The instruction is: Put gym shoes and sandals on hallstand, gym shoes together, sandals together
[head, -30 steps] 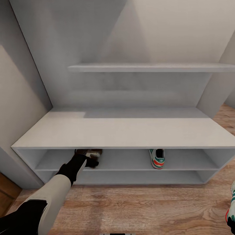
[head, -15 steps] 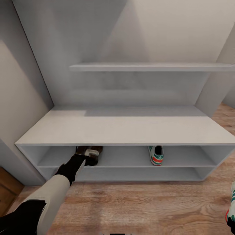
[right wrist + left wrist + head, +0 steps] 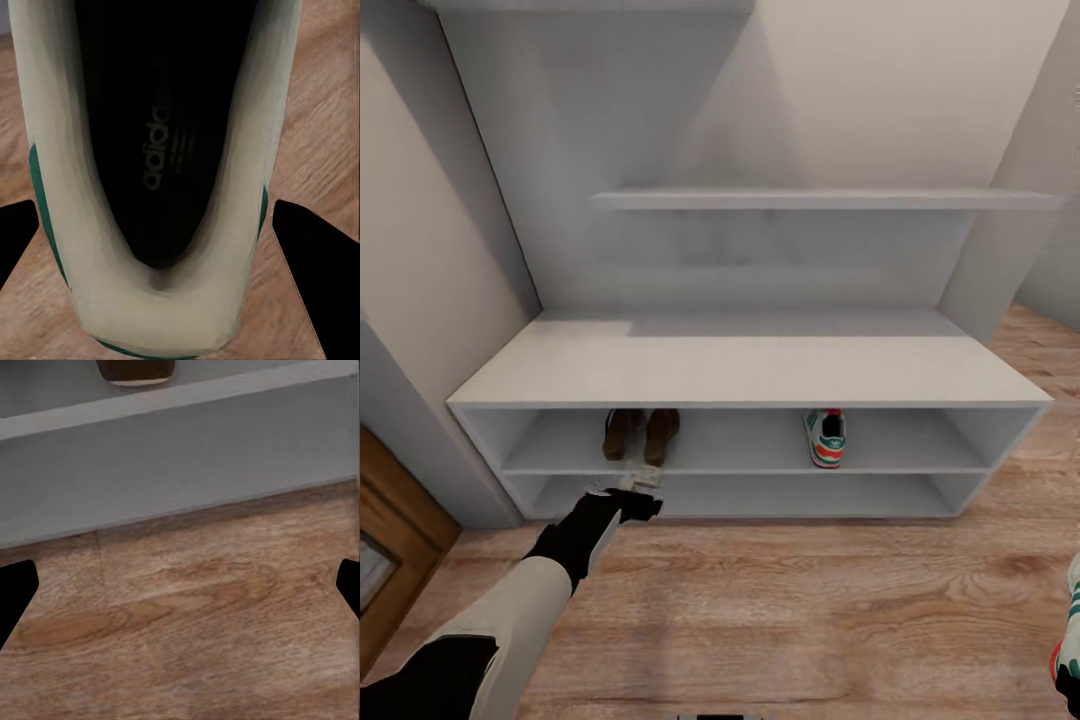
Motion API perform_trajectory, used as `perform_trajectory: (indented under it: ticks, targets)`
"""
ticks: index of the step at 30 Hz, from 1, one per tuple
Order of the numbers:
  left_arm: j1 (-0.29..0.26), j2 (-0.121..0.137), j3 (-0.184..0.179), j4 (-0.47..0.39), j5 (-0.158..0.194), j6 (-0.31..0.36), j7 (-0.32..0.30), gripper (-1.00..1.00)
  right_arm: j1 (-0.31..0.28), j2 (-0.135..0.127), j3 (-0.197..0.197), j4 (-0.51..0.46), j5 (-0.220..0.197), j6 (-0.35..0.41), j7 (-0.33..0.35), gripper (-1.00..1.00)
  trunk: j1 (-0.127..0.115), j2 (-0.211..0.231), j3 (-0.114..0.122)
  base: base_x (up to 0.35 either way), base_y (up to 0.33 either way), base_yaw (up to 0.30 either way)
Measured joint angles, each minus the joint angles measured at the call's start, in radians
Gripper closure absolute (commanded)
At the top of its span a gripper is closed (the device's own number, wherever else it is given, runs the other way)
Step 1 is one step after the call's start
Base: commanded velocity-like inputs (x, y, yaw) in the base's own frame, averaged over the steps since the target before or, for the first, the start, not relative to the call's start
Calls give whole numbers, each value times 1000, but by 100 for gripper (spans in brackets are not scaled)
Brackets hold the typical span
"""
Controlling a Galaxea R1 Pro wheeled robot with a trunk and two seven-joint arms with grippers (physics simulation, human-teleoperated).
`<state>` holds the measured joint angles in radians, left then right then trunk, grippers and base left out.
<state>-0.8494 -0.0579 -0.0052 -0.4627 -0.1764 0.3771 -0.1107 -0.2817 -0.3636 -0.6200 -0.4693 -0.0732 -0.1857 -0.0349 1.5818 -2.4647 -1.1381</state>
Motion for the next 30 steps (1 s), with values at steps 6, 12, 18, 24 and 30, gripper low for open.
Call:
perform_trajectory:
  ticks: [6,12,18,24,30]
  targets:
    - [171,2,2,-5,40,-173,-2,-100,0,0,-1,1,-1,-1,0,100,0,0,0,-332,0,0]
    - [428,55,33,1,87,-477,-21,-100,0,6,-1,11,0,-5,1,100,0,0,0,-262,0,0]
    - [611,131,40,12,198,-693,-96,-100,0,8,0,29,0,-8,3,100,-1,0,0,-30,0,0]
    - [653,186,45,13,272,-728,-107,-100,0,8,-1,28,-2,-8,2,100,-1,0,0,-3,0,0]
    - [665,210,54,14,299,-736,-108,-100,0,19,-2,26,-3,-56,0,100,0,0,0,-109,-122,0]
